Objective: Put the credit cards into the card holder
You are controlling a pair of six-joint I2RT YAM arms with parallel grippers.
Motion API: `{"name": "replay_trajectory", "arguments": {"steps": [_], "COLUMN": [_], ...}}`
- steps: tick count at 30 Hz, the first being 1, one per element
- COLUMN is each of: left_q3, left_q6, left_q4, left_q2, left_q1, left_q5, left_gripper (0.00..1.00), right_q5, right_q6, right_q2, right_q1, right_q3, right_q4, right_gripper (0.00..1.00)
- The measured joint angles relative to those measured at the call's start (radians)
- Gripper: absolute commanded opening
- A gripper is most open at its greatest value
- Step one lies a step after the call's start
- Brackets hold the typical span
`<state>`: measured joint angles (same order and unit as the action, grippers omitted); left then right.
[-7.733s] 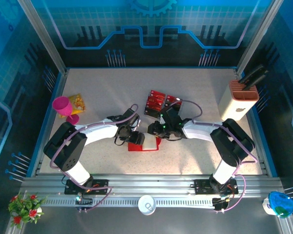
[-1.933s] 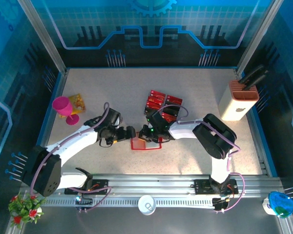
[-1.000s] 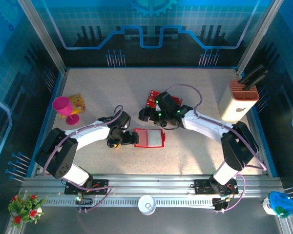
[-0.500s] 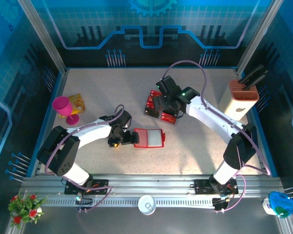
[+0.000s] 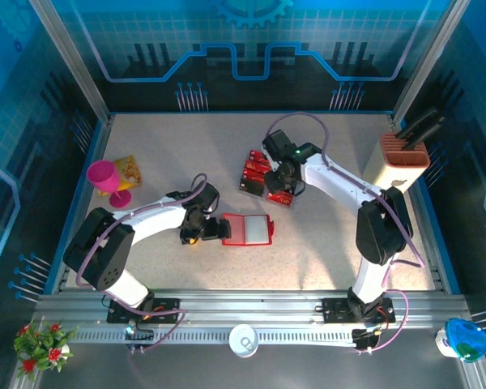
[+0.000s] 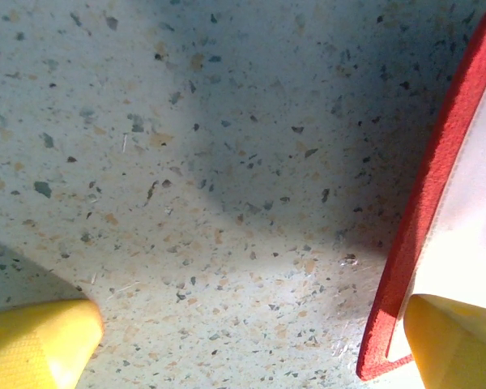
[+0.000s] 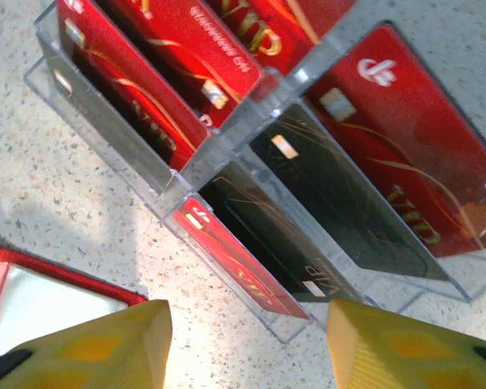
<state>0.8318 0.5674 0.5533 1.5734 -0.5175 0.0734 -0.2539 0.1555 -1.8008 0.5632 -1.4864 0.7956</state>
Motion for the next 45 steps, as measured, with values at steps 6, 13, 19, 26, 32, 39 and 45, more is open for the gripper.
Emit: {"name": "replay_trajectory", "arguments": {"steps": [6,13,19,26,32,39,45], "left_q3": [0.011,0.019,0.026,0.032,0.039,0.046,0.048], "left_q6": [0.0,0.0,0.0,0.0,0.0,0.0,0.0], "left_q4": [0.012,0.02,0.027,0.033,0.041,0.047,0.049], "left_q2": [0.011,0.018,0.025,0.031,0.038,0.043,0.045], "left_q1": [0.0,0.0,0.0,0.0,0.0,0.0,0.0], "left_q5": [-0.002,-0.002,-0.002,-0.003,-0.003,-0.003,-0.003], "left_gripper": [0.99,0.99,0.99,0.99,0.99,0.99,0.99], "right_q5": [0.039,0.046,0.035,0.002,-0.007,-0.003,0.006], "right_q6": [-0.051,-0.083,-0.105,-0.124,-0.136,-0.139,-0.143], "right_q2": [-0.066,-0.117,-0.118,-0.127,-0.152,-0.159,-0.159], "right_q1": [-0.002,-0.002,-0.002,-0.003,-0.015,-0.016,-0.016], "right_q3": [0.0,0.0,-0.001,-0.001,-0.001,-0.001,0.0], "right_q4": [0.001,0.002,0.001,0.0,0.0,0.0,0.0], "right_gripper": [0.34,0.34,0.35,0.35,0.34,0.29,0.19]}}
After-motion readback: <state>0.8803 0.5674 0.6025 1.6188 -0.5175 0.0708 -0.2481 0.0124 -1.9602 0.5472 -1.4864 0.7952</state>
